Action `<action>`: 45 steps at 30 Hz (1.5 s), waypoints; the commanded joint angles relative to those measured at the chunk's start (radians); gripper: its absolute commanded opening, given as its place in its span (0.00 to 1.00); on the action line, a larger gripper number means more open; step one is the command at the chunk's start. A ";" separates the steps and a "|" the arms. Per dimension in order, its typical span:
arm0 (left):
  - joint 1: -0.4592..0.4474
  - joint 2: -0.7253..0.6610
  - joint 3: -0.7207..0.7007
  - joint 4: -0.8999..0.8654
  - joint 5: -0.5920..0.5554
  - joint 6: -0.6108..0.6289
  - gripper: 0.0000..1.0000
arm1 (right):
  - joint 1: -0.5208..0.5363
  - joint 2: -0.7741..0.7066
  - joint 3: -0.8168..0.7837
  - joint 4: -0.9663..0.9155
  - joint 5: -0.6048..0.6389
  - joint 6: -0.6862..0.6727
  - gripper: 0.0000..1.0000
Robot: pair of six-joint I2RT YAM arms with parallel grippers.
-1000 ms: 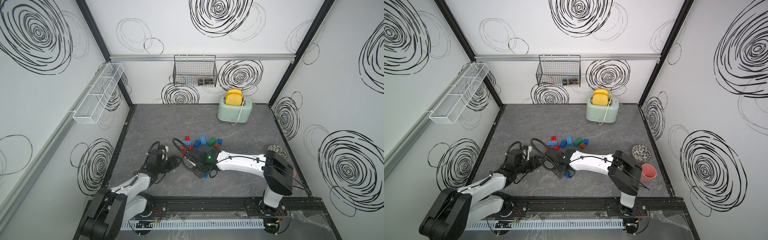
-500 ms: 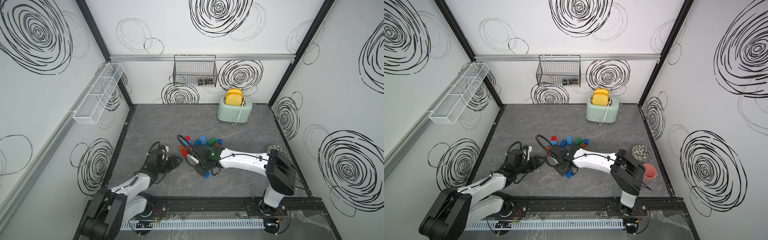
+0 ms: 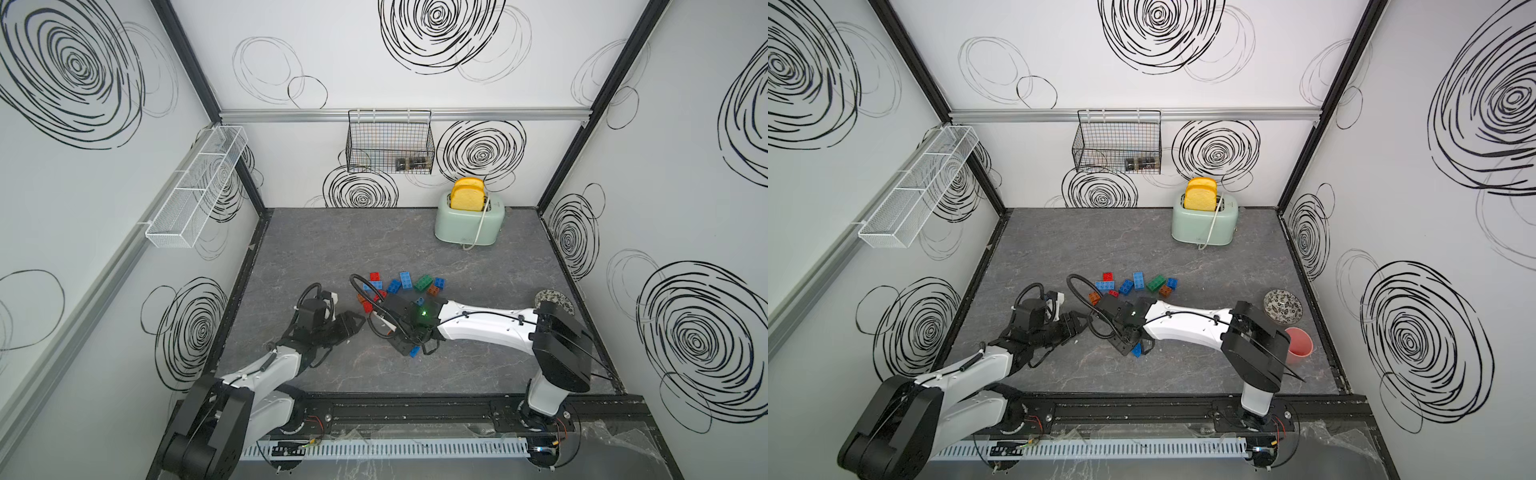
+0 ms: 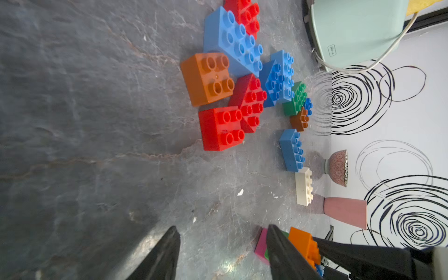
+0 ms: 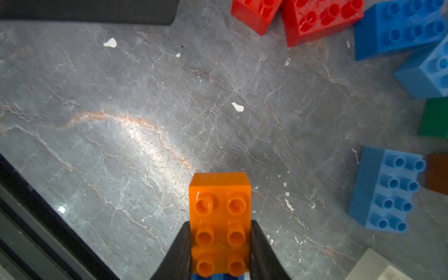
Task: Assemble a heart with lego
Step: Assemble the lego brick with the lego brick.
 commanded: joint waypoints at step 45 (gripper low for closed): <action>-0.027 -0.013 -0.001 0.005 -0.023 -0.014 0.62 | 0.015 0.057 -0.011 -0.127 -0.023 -0.106 0.30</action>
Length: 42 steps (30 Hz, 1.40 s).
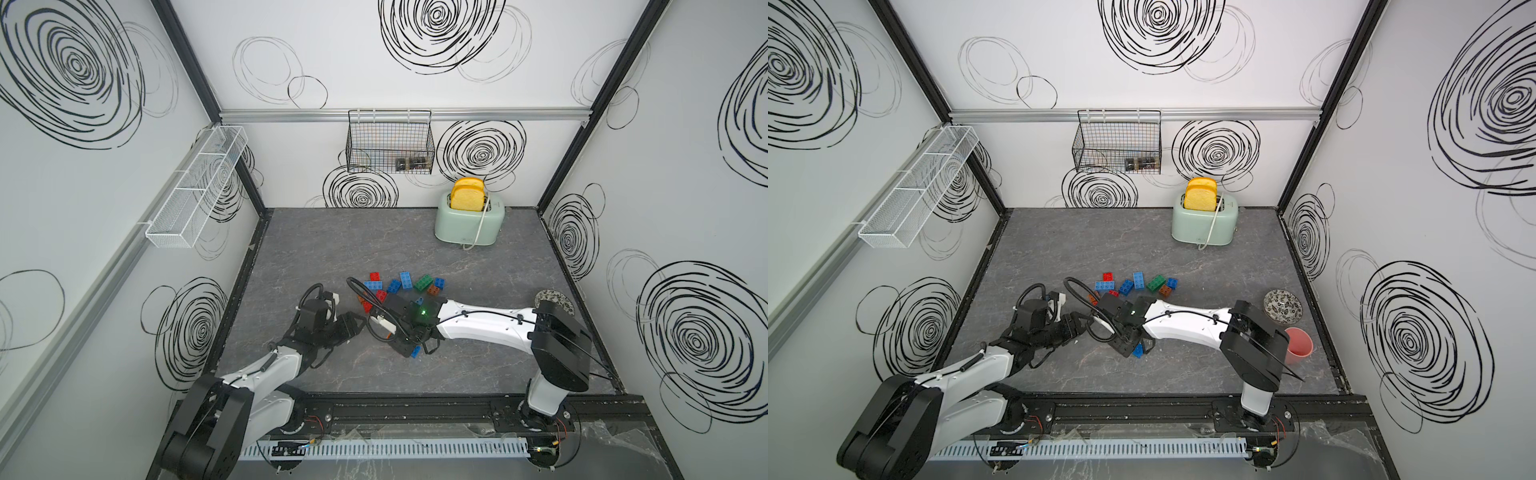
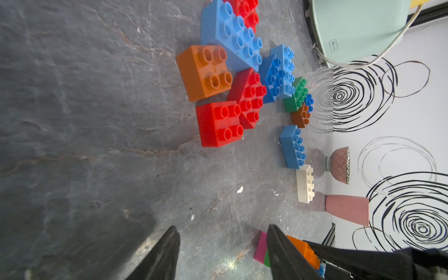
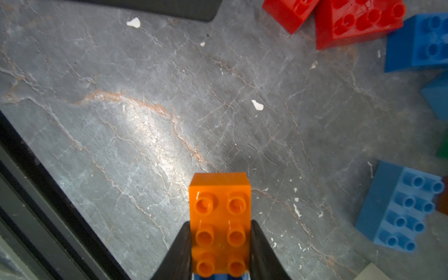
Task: Assemble a heart with lego
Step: Assemble the lego brick with the lego brick.
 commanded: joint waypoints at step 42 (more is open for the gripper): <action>0.019 -0.042 0.032 -0.027 -0.011 0.000 0.62 | -0.085 0.068 0.131 -0.066 -0.072 -0.174 0.29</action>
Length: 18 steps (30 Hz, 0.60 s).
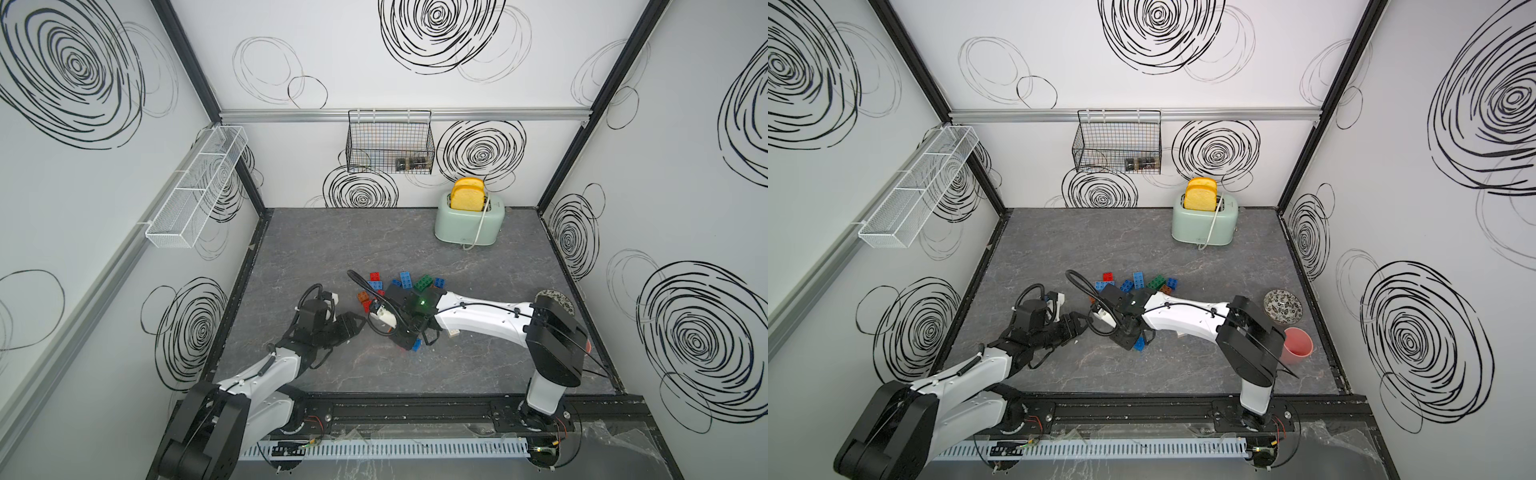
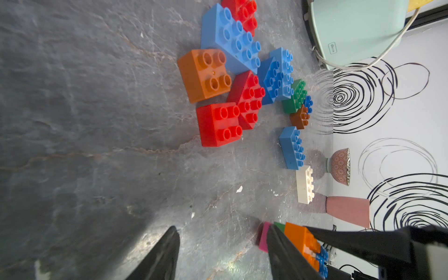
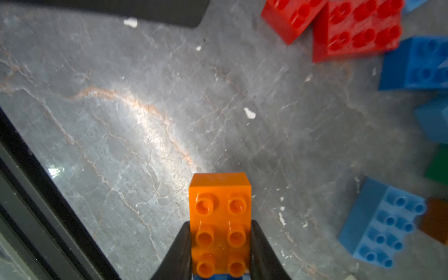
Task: Assemble a heart with lego
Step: Assemble the lego brick with the lego brick.
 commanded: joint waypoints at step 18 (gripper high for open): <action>0.027 -0.010 0.032 0.046 0.073 0.015 0.67 | -0.019 0.059 0.097 -0.024 -0.066 -0.062 0.58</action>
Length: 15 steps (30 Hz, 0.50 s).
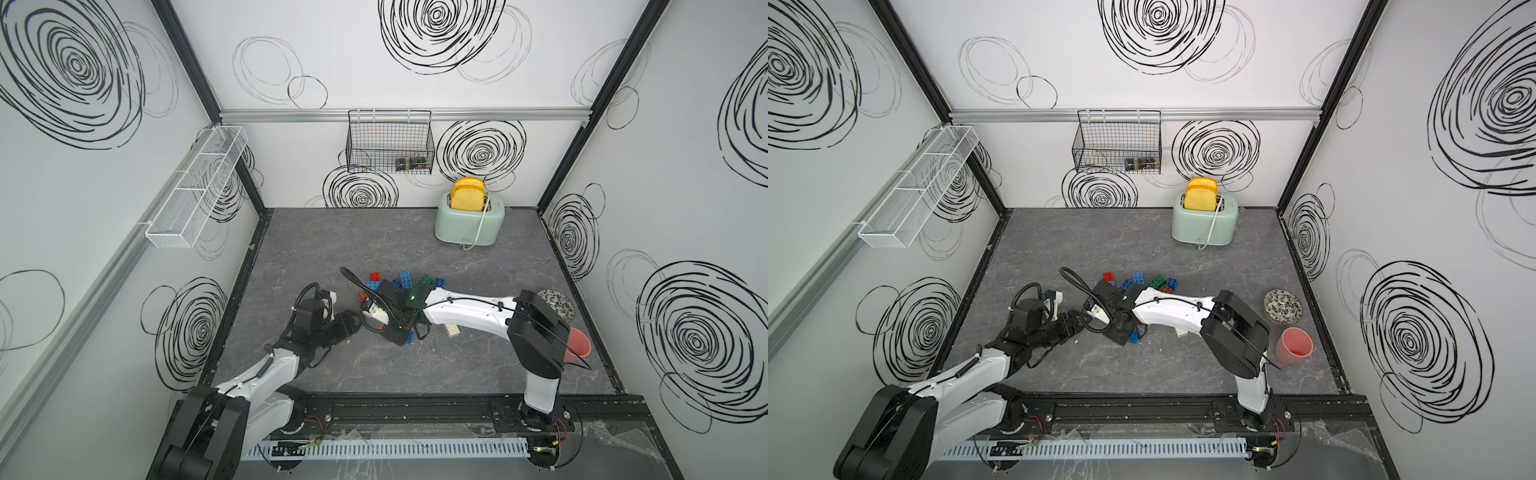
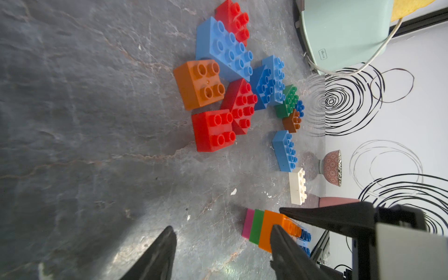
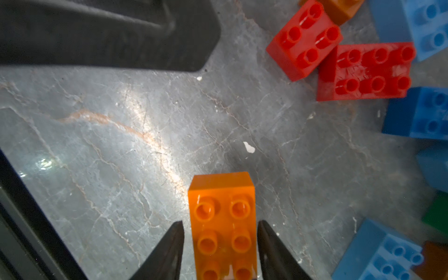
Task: Assemble a heart with lego
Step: Assemble the lego brick with the lego brick.
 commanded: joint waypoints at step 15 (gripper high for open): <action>-0.204 0.118 0.038 0.252 0.074 -0.033 0.74 | -0.223 -0.233 -0.111 0.019 -0.069 0.121 0.59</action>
